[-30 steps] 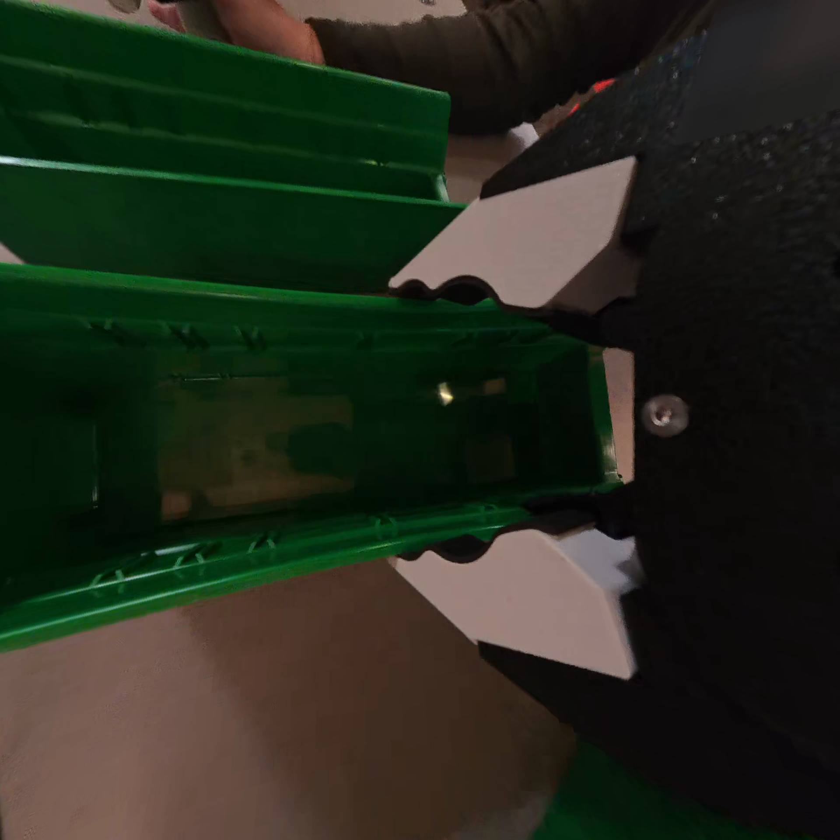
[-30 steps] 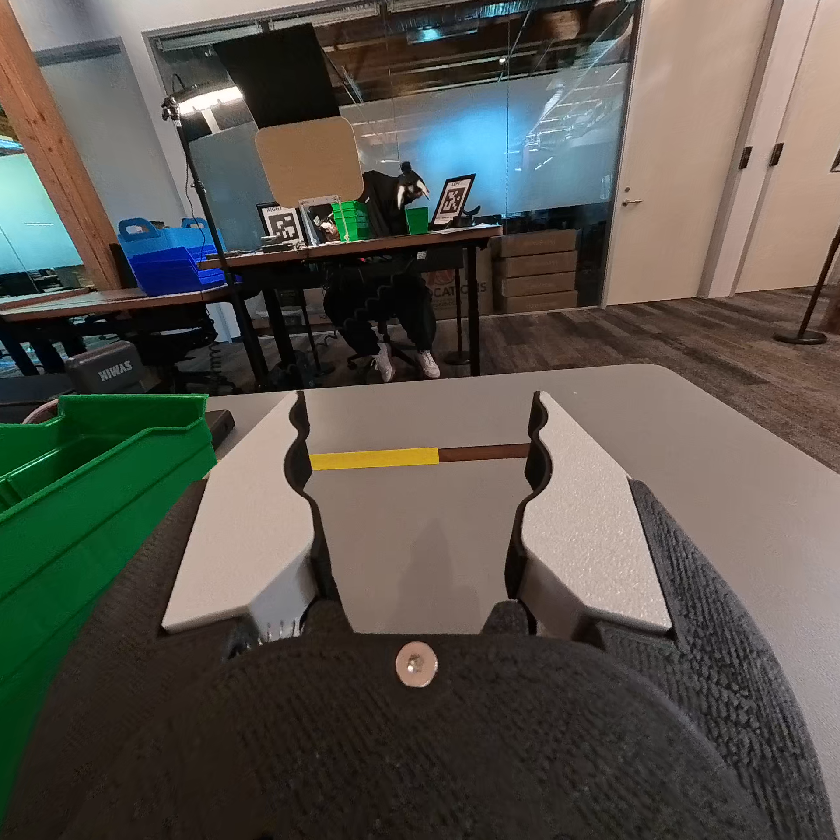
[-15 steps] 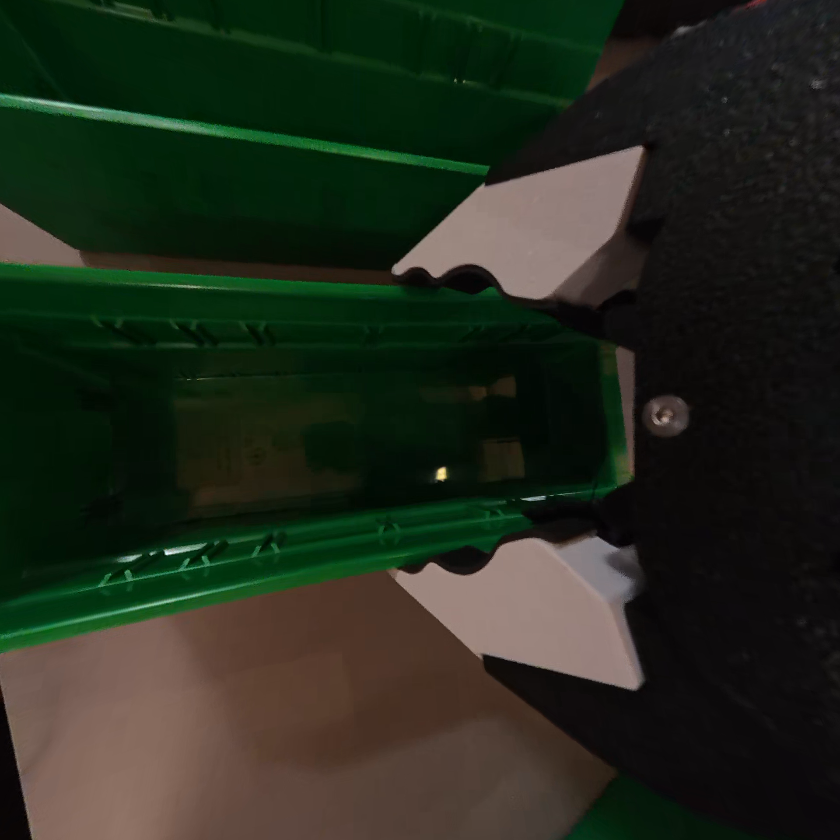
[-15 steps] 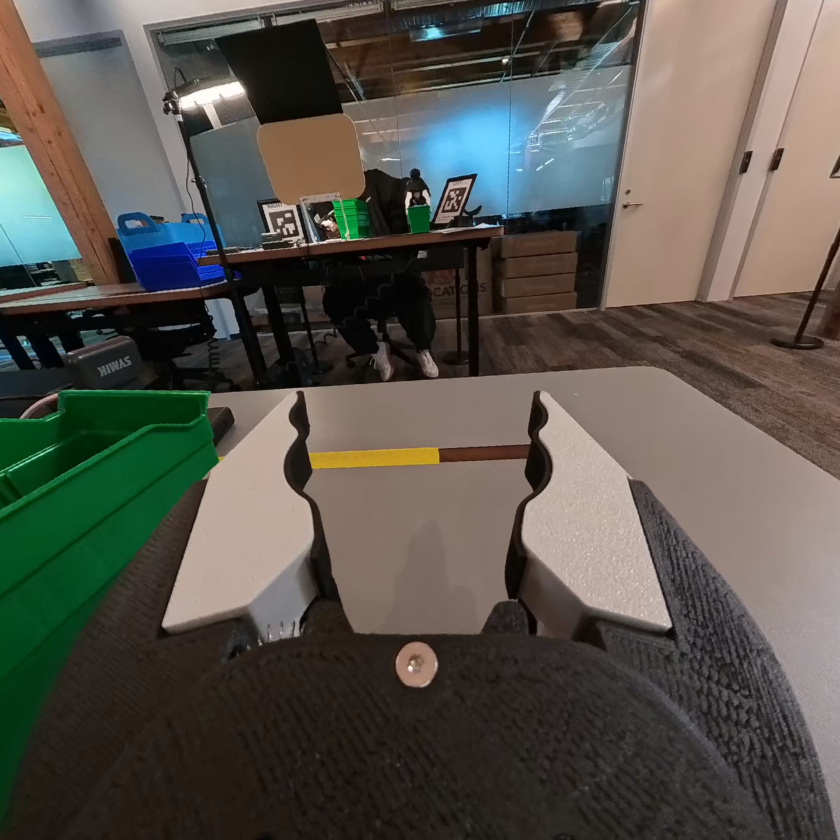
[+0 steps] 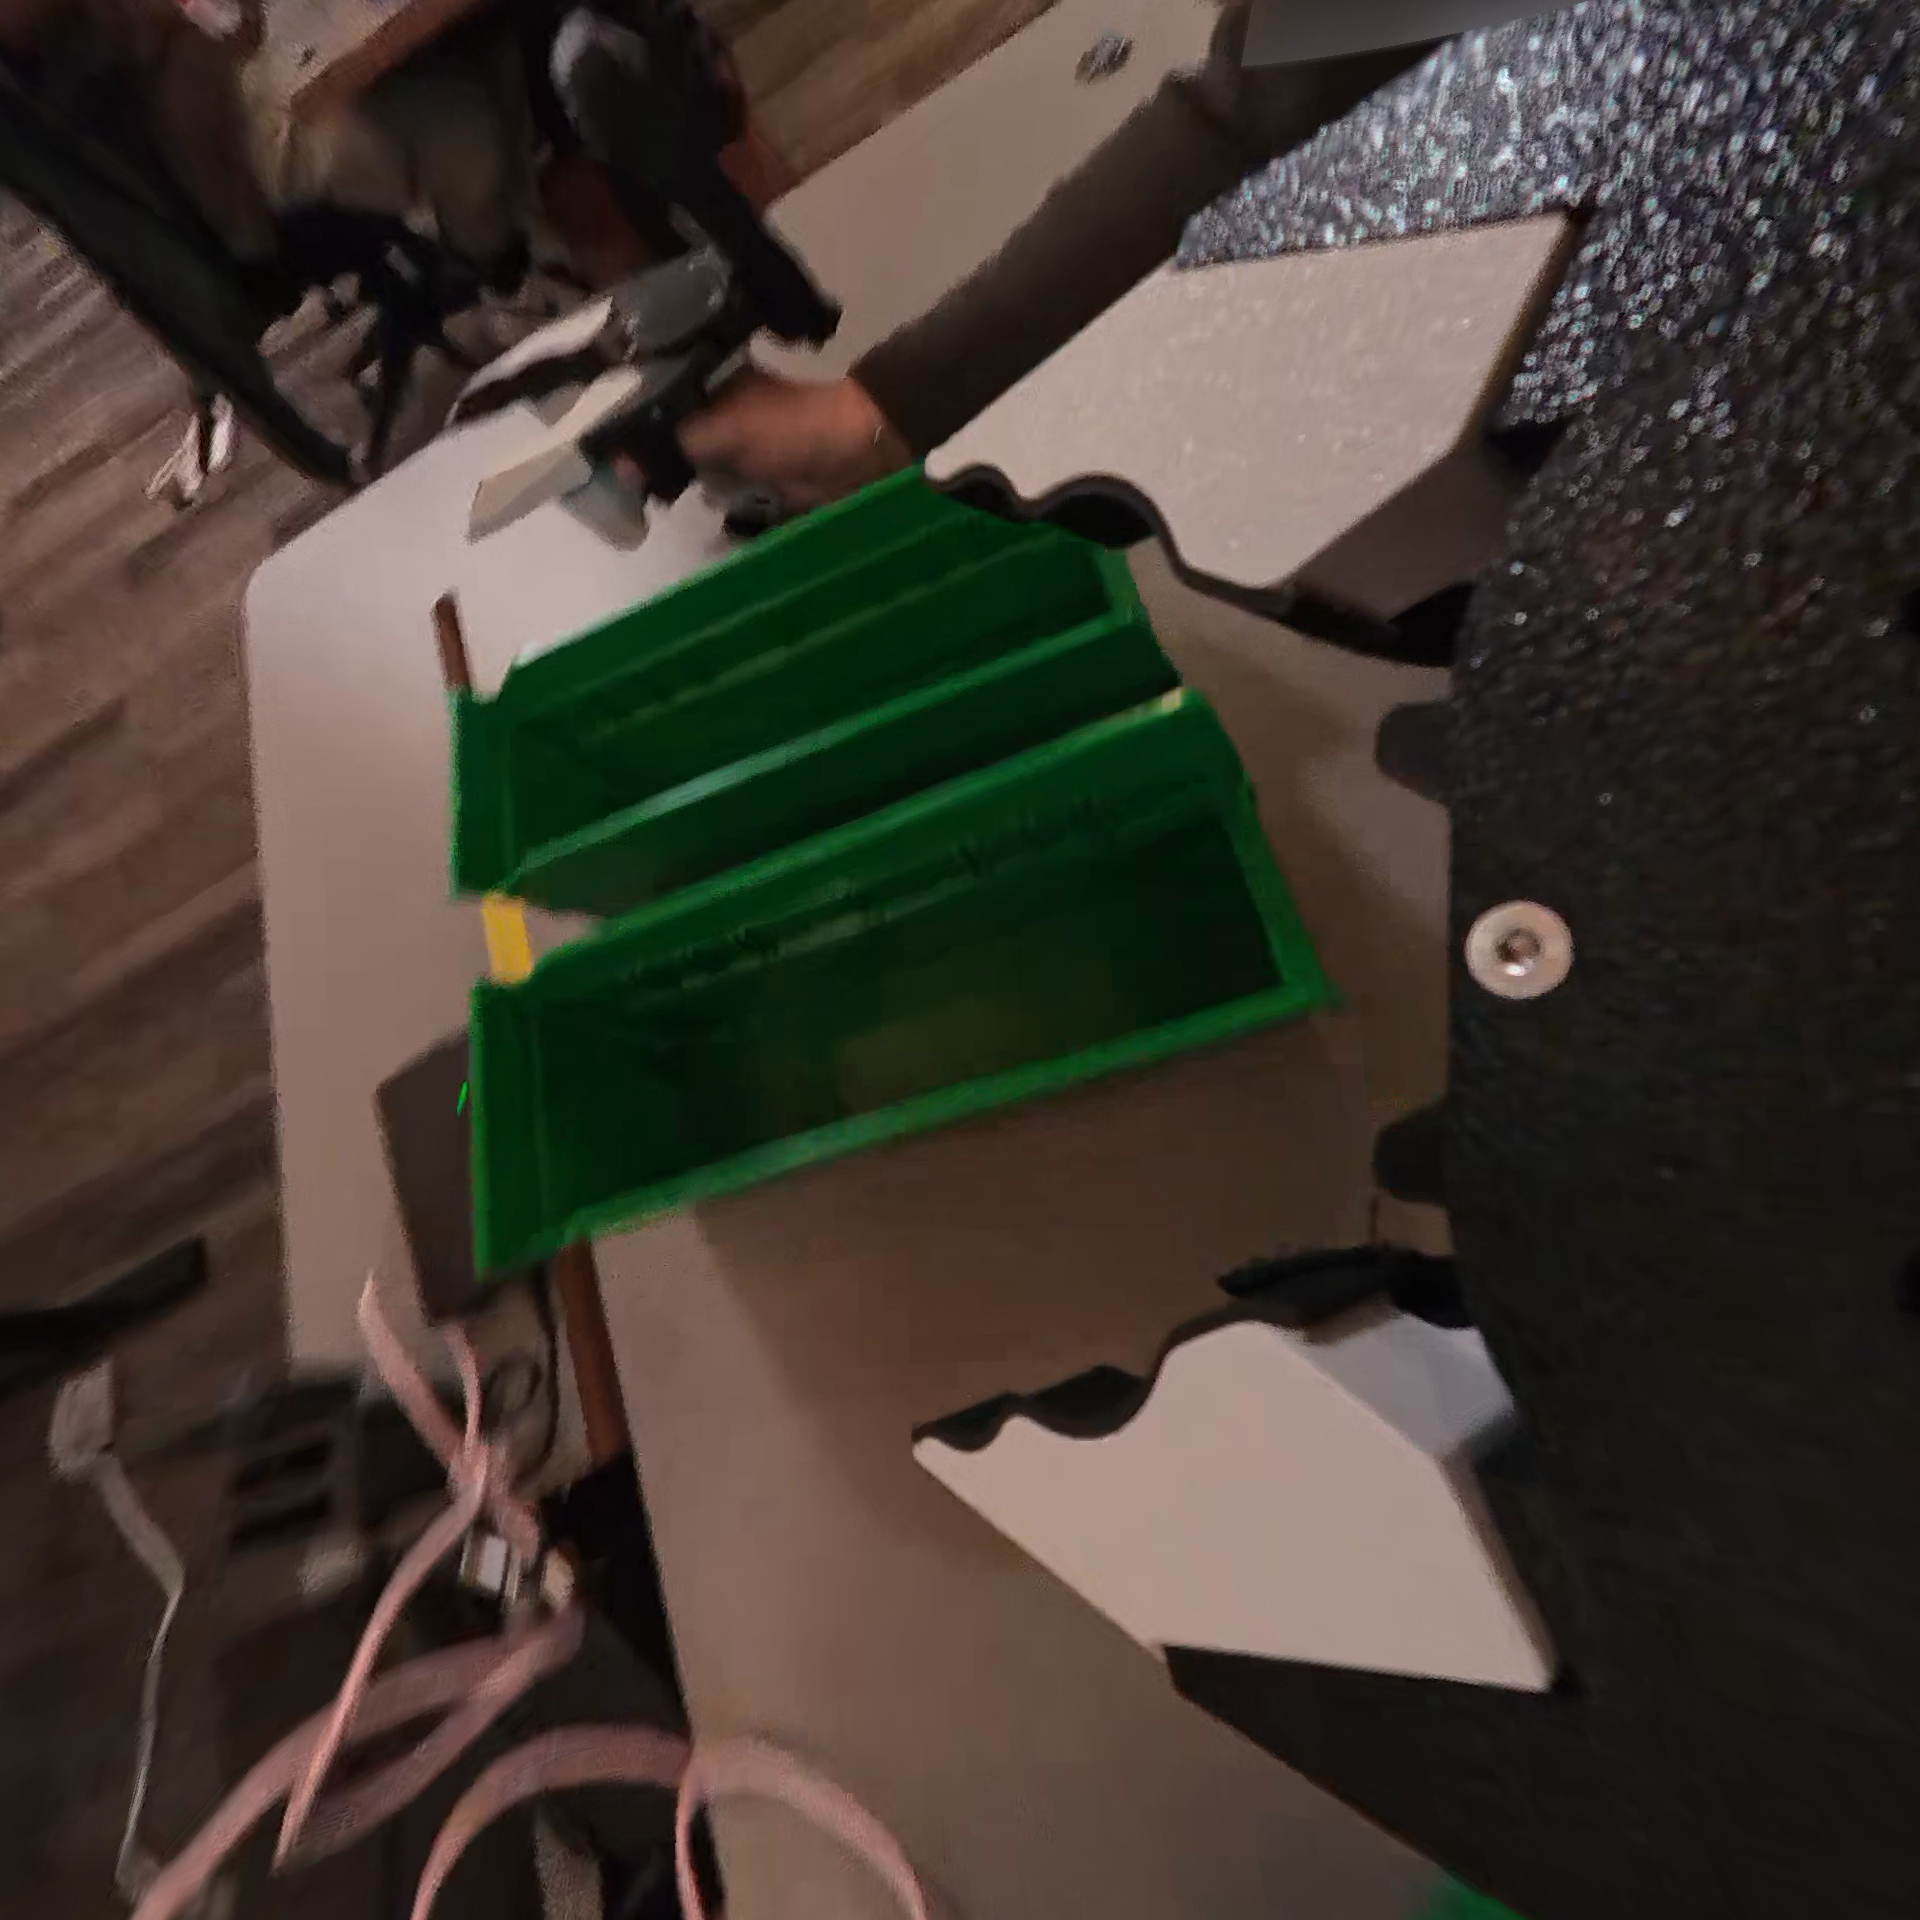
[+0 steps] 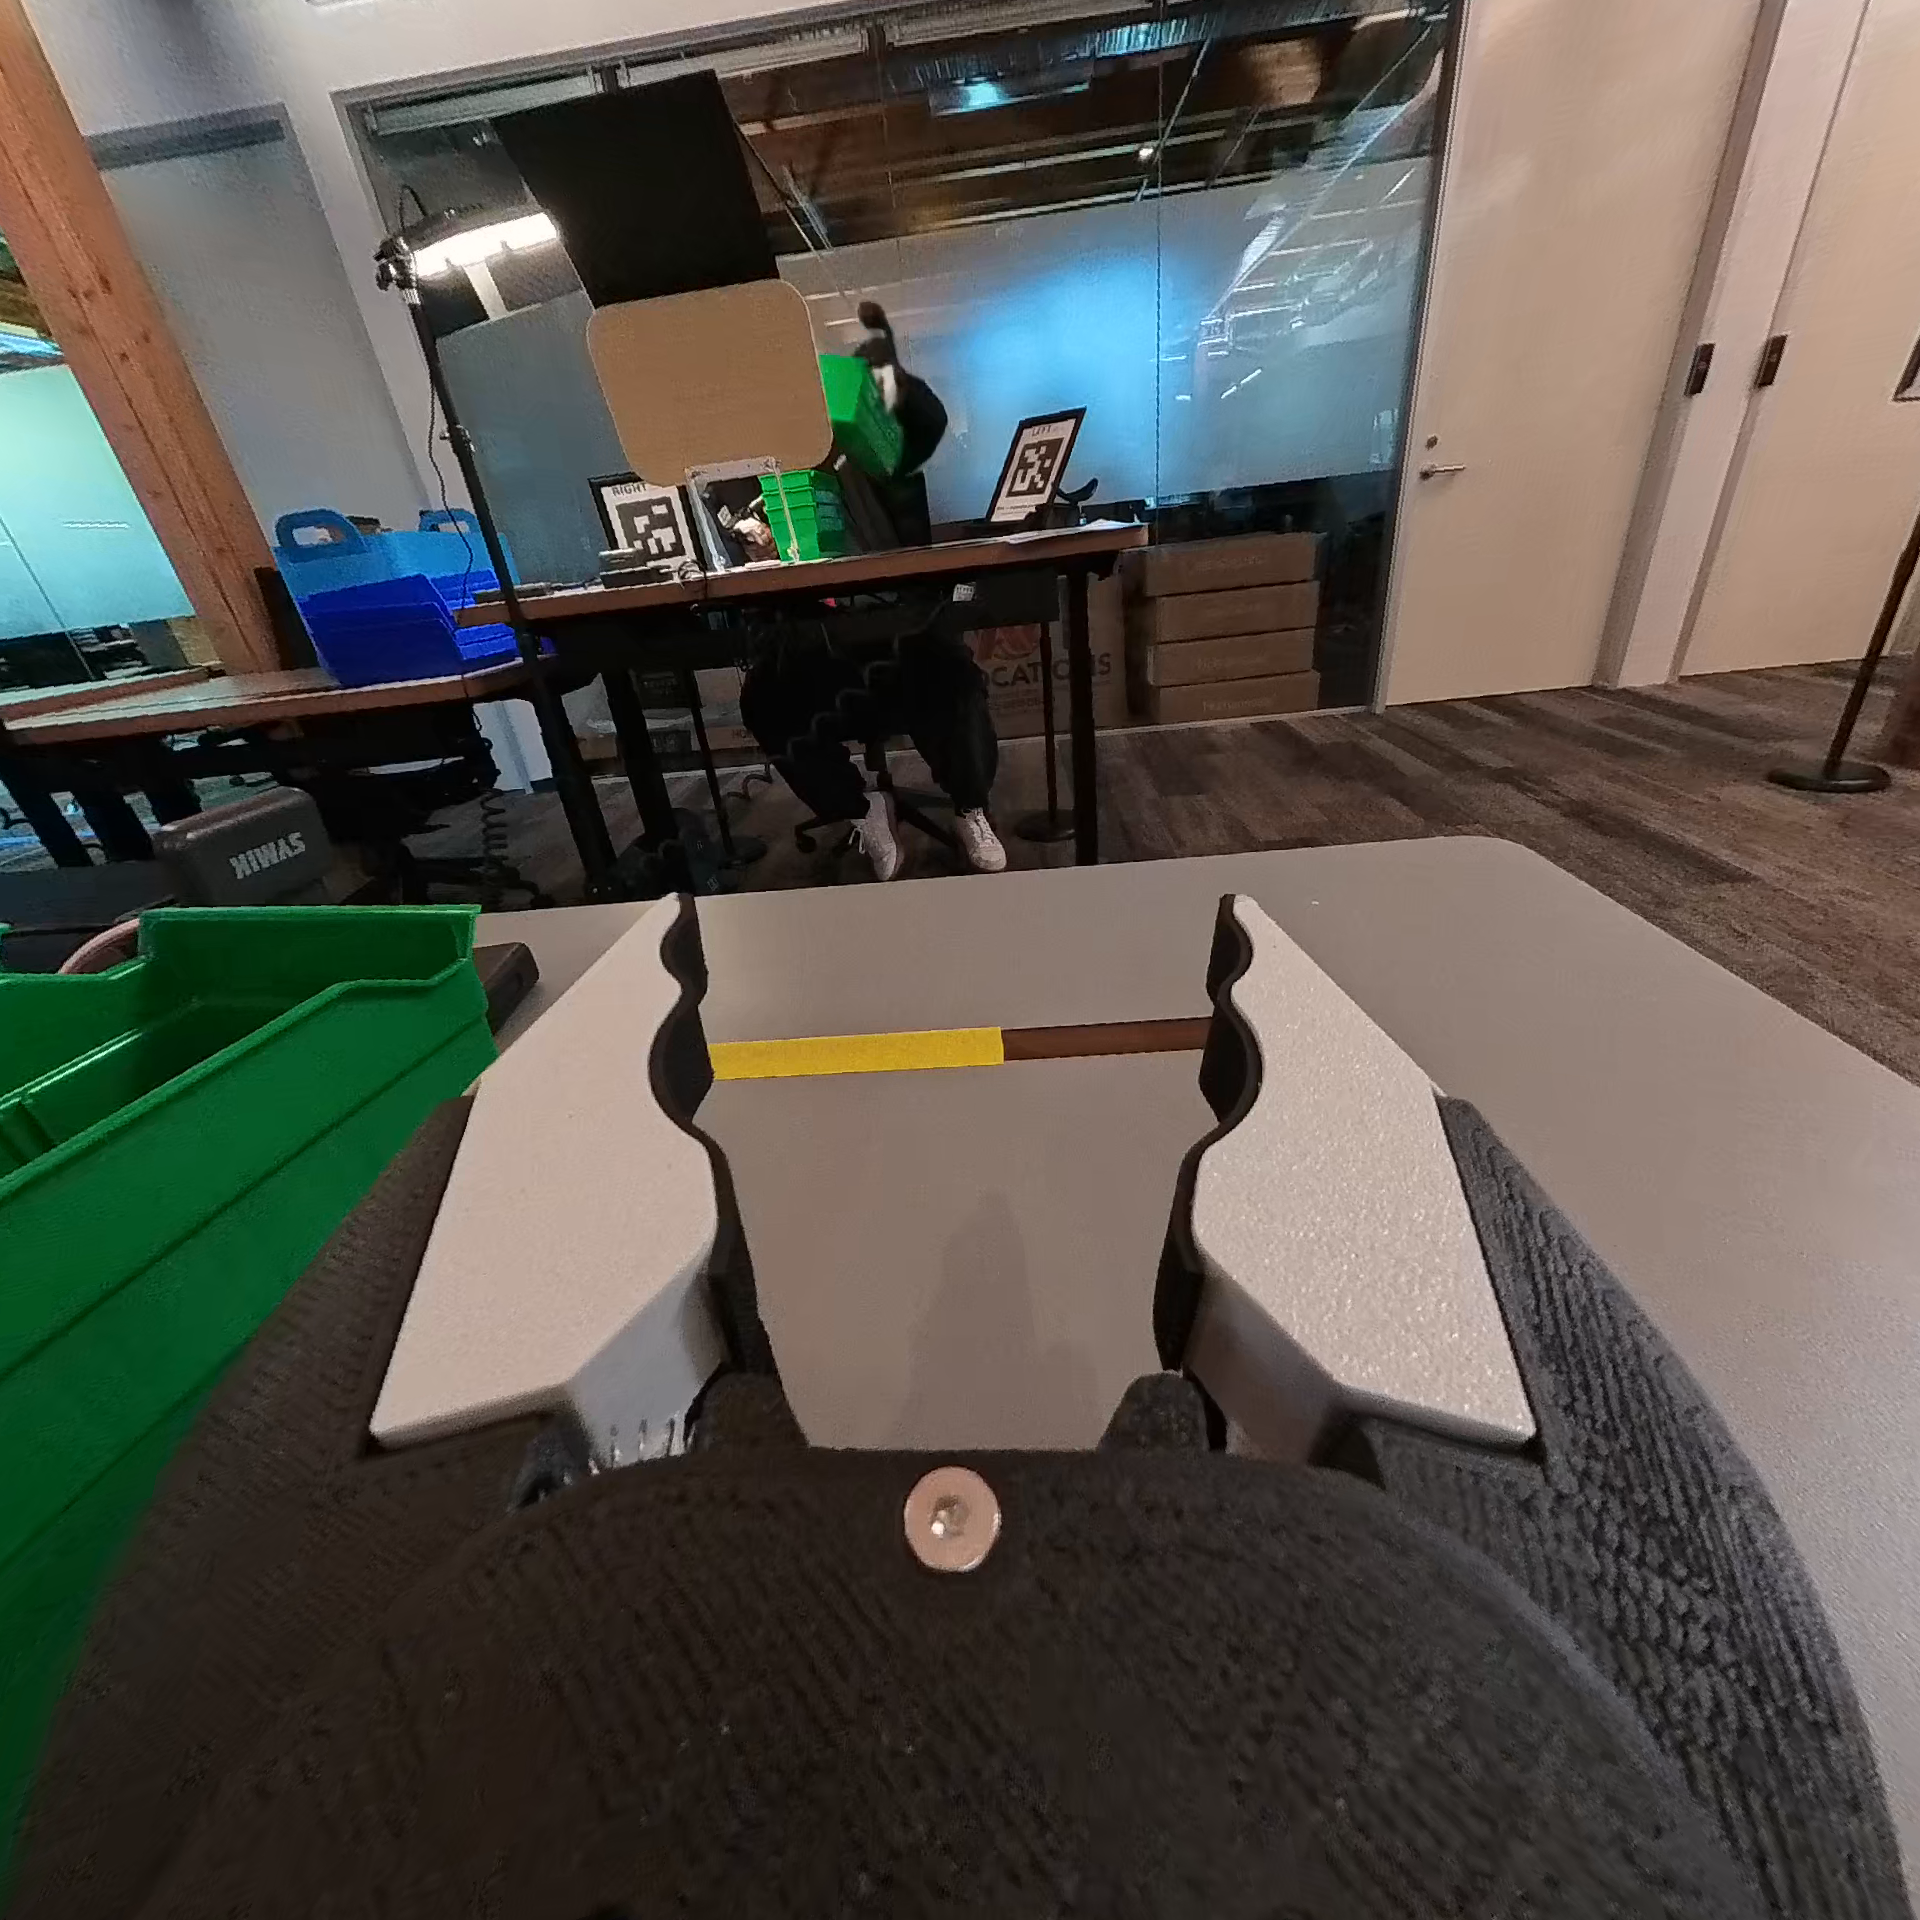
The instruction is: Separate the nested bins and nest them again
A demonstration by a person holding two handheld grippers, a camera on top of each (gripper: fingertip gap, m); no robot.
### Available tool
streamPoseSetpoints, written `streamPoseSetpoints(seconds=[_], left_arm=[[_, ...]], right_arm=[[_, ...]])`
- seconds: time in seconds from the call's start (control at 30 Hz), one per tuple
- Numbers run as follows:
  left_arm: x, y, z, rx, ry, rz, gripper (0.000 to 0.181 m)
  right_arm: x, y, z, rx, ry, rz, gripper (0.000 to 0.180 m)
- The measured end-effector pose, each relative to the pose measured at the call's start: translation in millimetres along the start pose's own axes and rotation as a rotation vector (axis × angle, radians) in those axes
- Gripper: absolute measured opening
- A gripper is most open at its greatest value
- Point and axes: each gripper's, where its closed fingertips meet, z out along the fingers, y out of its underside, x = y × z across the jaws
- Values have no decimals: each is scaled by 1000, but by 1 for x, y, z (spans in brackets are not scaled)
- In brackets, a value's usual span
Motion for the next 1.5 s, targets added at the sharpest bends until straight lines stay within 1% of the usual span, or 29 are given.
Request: streamPoseSetpoints(seconds=[0.07,0.1,0.2,0.23,0.33,0.37,0.47,0.53,0.63,0.67,0.7,0.73,0.8,0.93,1.03,1.17,1.33,1.5], left_arm=[[-51,-6,-31,8,-142,-11,159],[-74,-4,-44,-21,-183,-41,159],[-121,8,-72,-67,-150,-255,159],[-141,13,-81,-78,-195,-299,159],[-207,44,-108,-187,-443,-338,160],[-221,54,-113,-217,-495,-355,159],[-247,79,-116,-311,-583,-362,159],[-252,96,-112,-384,-587,-380,159],[-245,114,-98,-433,-497,-493,158],[-247,117,-98,-443,-500,-516,157],[-251,119,-101,-462,-522,-506,145],[-258,121,-109,-494,-574,-475,119],[-257,120,-110,-483,-539,-484,111],[-256,124,-119,-515,-522,-504,101],[-260,125,-130,-522,-543,-507,99],[-270,118,-152,-477,-586,-507,98],[-272,100,-182,-394,-612,-512,98],[-261,78,-208,-337,-607,-506,100]], right_arm=[[0,0,0,1,0,1,97],[0,0,0,2,1,4,97],[2,0,-1,5,4,18,97],[2,0,0,4,4,22,97],[2,0,0,2,3,29,97],[2,0,0,1,2,30,97],[1,0,0,2,0,27,97],[0,0,0,2,-1,26,97],[1,0,0,2,-1,29,97],[1,0,0,2,-1,32,97],[1,1,0,0,-2,35,97],[1,1,0,-1,-2,37,97],[1,1,0,0,-1,42,97],[1,1,1,-3,-3,46,97],[1,1,1,-4,-3,48,97],[2,2,1,-6,-2,56,97],[2,2,1,-6,-2,60,97],[3,2,1,-4,0,65,97]])
